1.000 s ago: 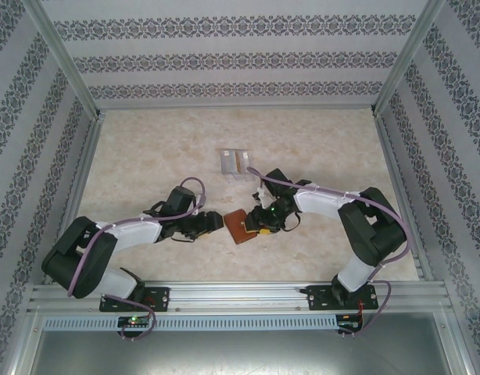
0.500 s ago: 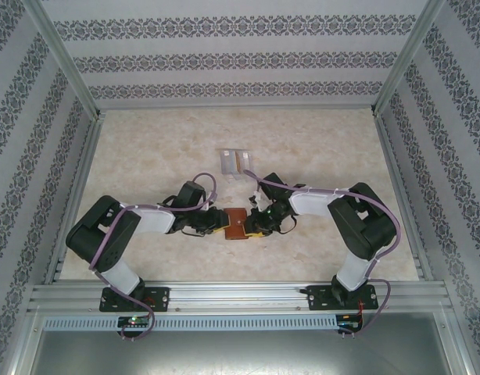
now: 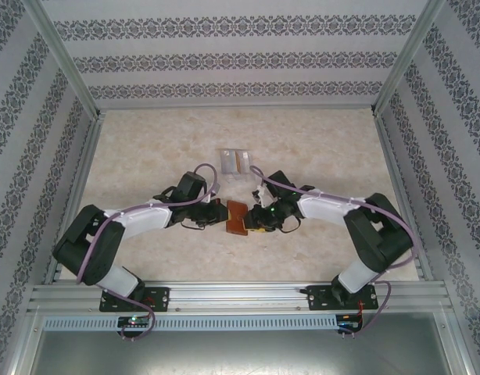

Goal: Put the credit cards into the card holder

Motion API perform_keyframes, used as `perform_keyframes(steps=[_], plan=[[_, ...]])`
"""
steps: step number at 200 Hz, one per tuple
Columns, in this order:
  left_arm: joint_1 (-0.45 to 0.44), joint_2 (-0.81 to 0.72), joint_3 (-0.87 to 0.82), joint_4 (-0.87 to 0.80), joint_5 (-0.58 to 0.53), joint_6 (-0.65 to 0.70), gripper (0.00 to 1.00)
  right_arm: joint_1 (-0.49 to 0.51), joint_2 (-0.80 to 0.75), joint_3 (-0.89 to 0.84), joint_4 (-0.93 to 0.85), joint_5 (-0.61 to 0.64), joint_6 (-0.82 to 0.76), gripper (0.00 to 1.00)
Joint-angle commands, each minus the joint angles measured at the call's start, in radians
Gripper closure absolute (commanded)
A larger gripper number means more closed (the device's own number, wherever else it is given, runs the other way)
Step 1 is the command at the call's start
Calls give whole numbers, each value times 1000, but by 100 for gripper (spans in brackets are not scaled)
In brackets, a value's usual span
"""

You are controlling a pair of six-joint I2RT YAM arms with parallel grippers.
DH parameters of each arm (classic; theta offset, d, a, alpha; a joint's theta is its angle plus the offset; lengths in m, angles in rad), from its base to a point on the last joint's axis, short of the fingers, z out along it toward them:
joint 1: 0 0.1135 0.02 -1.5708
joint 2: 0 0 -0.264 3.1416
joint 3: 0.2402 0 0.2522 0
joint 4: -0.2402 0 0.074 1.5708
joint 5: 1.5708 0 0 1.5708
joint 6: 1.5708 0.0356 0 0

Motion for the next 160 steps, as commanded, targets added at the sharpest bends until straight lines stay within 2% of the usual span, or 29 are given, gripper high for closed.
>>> perform_keyframes(steps=[1,21,48,91,122,160], plan=[[-13,-61,45,-162,-96,60,100,-27,-129,-23,14,75,-5,66],[-13,-87,72,-198,-119,46,98,-16,-196,-6,-3,157,-10,66],[-14,-125,84,-191,-122,15,98,33,-222,-9,78,224,50,65],[-15,-118,76,-104,-82,-51,99,116,-122,97,77,308,58,65],[-16,-106,95,-112,-55,-56,100,156,-85,157,5,434,54,64],[-15,-110,130,-102,-49,-56,100,167,-56,171,7,441,73,59]])
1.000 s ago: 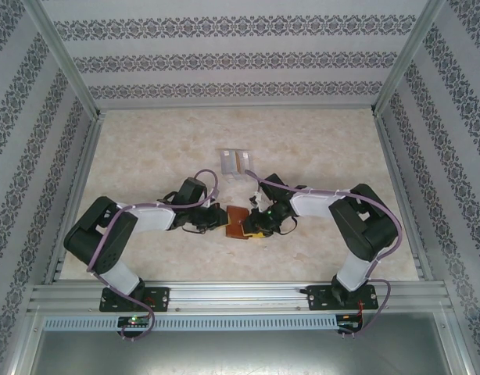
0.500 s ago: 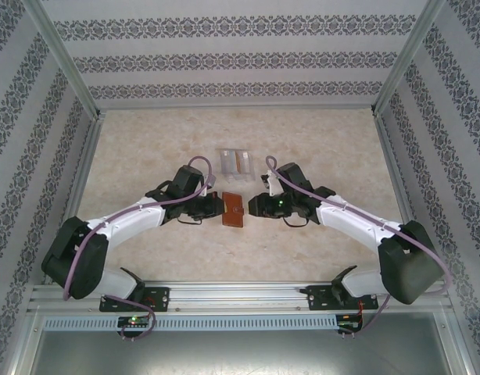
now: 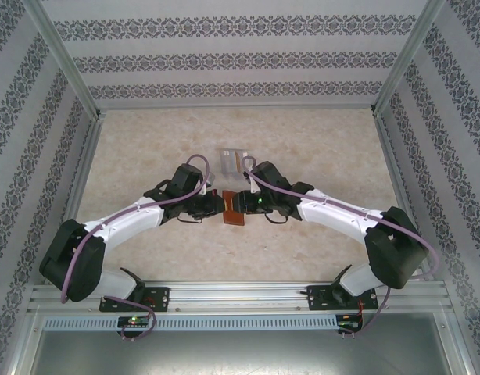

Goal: Put the credit cards into the card holder

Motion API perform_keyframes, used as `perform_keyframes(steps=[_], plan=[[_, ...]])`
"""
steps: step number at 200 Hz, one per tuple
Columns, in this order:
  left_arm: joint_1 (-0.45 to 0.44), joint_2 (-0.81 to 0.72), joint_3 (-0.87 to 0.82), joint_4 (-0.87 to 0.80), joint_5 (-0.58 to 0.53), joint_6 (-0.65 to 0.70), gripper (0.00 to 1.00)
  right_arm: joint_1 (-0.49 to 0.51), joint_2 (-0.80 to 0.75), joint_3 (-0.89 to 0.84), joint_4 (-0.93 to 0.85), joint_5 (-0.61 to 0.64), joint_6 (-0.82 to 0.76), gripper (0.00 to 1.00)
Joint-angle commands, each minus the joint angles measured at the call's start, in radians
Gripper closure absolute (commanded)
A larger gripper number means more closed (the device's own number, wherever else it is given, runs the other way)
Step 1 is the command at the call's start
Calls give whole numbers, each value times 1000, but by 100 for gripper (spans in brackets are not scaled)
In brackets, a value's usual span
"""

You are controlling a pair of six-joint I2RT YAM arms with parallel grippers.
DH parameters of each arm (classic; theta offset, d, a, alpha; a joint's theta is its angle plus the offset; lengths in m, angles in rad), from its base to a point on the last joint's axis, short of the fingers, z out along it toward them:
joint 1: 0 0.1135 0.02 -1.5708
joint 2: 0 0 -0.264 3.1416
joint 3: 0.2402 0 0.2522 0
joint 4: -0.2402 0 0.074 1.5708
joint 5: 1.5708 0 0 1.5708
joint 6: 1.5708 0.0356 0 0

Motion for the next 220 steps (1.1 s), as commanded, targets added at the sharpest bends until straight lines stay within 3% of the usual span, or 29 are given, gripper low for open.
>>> perform_keyframes(steps=[1,32,80,108,160,185,220], plan=[[-15,0,54,38,32,-20,100,8,25,27,-23,46,19,59],[-15,6,32,120,59,-69,100,29,46,49,-19,50,19,59],[-15,-28,5,177,62,-93,100,34,63,55,-55,175,9,71],[-15,-26,12,152,53,-76,100,45,56,60,-88,239,-1,74],[-14,-30,30,36,-16,-35,100,46,-10,1,-136,369,-17,97],[-14,-24,39,14,-33,-17,100,32,-61,-59,-136,420,-3,99],[-14,23,44,14,-24,-9,100,-34,-121,-143,-103,381,1,100]])
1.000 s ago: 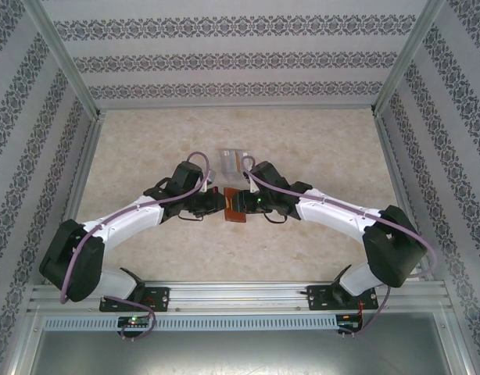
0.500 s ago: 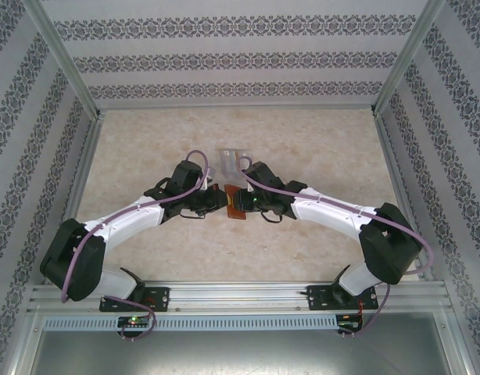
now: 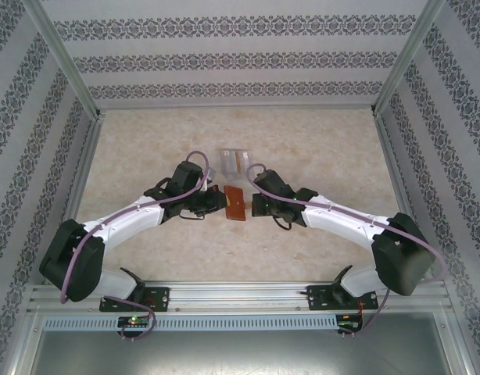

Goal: Put the credit cards into the card holder

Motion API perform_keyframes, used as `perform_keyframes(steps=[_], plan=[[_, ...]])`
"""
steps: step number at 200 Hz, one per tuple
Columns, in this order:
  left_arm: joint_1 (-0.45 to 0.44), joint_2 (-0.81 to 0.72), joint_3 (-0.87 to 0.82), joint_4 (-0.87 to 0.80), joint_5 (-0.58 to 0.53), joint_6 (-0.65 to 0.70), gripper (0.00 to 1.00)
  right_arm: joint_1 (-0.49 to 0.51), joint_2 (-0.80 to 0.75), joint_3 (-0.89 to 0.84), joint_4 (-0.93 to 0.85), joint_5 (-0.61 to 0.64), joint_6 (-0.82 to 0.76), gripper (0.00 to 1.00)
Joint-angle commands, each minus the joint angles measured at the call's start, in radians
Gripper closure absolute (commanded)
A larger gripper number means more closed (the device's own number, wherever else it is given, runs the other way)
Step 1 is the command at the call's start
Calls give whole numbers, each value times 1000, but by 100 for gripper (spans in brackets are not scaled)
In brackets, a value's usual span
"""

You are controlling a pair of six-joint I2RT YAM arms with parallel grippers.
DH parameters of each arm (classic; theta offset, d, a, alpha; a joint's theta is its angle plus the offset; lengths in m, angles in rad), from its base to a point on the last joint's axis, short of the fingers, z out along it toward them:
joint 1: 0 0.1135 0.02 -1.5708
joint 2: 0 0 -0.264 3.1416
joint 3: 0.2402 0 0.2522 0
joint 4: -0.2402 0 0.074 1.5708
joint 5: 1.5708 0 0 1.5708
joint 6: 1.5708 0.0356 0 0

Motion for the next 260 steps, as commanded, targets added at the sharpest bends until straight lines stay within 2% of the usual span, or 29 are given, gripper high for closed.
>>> perform_keyframes(steps=[1,20,53,76,93,102,114,129,137,141,155,175,193,216,228,260], plan=[[-9,22,30,-20,-11,30,100,-40,-46,-53,-24,37,4,100],[-9,51,13,13,3,22,100,-79,-62,-88,-14,-2,18,100],[-9,109,-34,166,61,-40,100,-147,-63,-153,17,-45,11,100],[-17,147,-52,259,91,-66,93,-151,-81,-173,36,-42,-30,100],[-32,183,-53,275,74,-65,93,-143,-111,-180,32,-2,-63,100],[-39,188,-65,263,27,-57,93,-140,-130,-180,27,9,-76,100],[-45,184,-94,266,-28,-41,92,-136,-164,-185,31,2,-95,100],[-44,204,-101,257,-42,-7,90,-135,-195,-187,37,-22,-108,100],[-44,224,-86,240,-31,9,90,-135,-204,-187,37,-30,-107,95],[-45,235,-81,237,-23,12,90,-135,-204,-185,40,-39,-108,88],[-45,260,-87,276,2,-4,91,-131,-198,-176,54,-92,-112,74],[-44,273,-102,343,24,-25,92,-120,-168,-153,72,-190,-71,67],[-45,263,-74,279,17,10,93,-98,-130,-132,107,-272,2,64],[-45,234,-57,240,1,45,94,17,-71,-55,54,-143,1,49],[-45,230,-43,227,3,56,94,49,-11,-17,11,-39,24,37],[-44,236,-55,263,19,45,94,63,113,58,-65,88,73,35]])
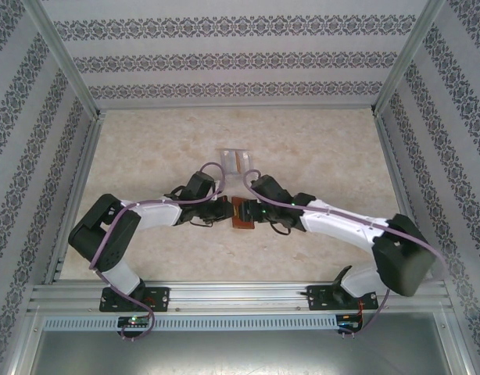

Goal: Put the credit cards into the card holder

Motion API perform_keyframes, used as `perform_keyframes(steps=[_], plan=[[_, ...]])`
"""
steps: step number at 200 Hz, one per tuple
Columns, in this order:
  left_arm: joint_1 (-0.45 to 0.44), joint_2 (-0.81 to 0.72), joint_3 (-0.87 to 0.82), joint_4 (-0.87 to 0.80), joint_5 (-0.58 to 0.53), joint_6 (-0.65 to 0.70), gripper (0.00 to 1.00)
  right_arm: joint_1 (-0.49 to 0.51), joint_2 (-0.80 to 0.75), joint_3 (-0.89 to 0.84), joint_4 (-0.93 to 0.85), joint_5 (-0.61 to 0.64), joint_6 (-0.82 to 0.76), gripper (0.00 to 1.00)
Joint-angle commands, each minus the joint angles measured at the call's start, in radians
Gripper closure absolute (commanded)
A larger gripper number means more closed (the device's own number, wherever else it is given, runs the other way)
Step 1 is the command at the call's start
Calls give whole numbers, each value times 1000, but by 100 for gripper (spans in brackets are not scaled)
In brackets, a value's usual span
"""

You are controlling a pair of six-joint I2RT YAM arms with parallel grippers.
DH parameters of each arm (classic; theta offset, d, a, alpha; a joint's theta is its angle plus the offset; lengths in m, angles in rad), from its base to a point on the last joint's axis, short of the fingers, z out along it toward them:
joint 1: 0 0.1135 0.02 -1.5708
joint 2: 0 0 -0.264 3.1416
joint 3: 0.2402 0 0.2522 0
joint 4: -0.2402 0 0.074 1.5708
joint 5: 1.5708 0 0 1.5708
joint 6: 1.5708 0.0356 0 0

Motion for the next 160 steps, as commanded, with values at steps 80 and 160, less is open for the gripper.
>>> perform_keyframes(steps=[80,160], plan=[[-12,-35,-36,87,26,-3,96,-37,177,41,-50,168,58,45],[-11,-26,-33,129,47,-8,95,-57,174,-27,64,141,54,76]])
